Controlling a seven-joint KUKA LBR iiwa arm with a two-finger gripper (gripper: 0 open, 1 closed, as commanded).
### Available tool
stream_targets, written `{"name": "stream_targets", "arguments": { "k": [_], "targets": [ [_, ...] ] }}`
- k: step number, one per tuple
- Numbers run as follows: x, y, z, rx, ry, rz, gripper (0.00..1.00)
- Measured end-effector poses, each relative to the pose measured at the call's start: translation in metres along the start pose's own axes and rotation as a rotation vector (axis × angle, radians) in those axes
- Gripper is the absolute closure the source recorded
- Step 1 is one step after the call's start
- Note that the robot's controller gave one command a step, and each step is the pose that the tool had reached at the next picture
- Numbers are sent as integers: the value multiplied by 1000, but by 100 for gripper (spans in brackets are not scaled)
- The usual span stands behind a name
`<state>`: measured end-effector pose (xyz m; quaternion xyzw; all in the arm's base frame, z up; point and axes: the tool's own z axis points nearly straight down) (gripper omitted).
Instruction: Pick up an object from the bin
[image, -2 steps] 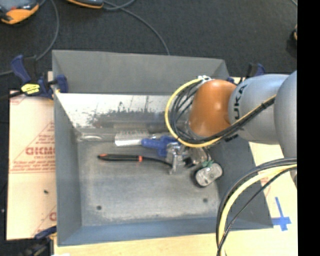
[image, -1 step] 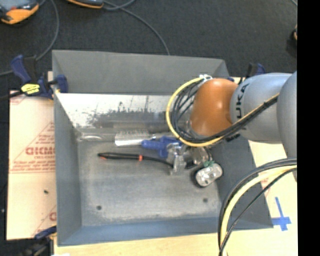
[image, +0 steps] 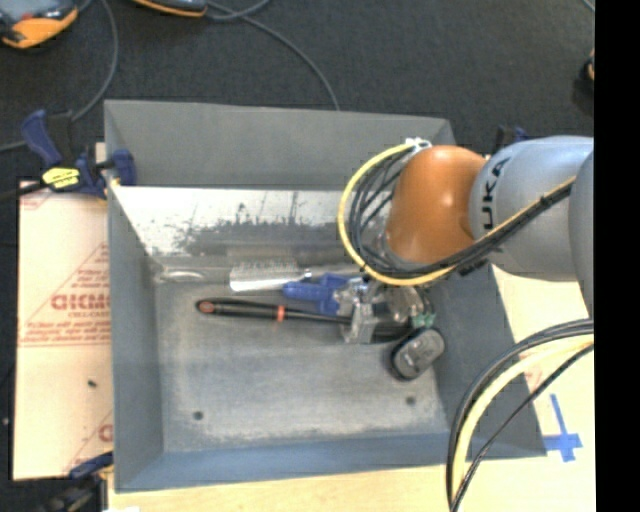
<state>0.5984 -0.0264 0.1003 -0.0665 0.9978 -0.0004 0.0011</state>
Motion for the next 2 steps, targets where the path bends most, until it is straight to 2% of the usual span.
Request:
{"name": "stream_targets", "arguments": {
  "k": [1,2],
  "targets": [
    [-2,0,-19,1,-5,1,100],
    [-1,0,-40,0,0,2,100]
  ]
}}
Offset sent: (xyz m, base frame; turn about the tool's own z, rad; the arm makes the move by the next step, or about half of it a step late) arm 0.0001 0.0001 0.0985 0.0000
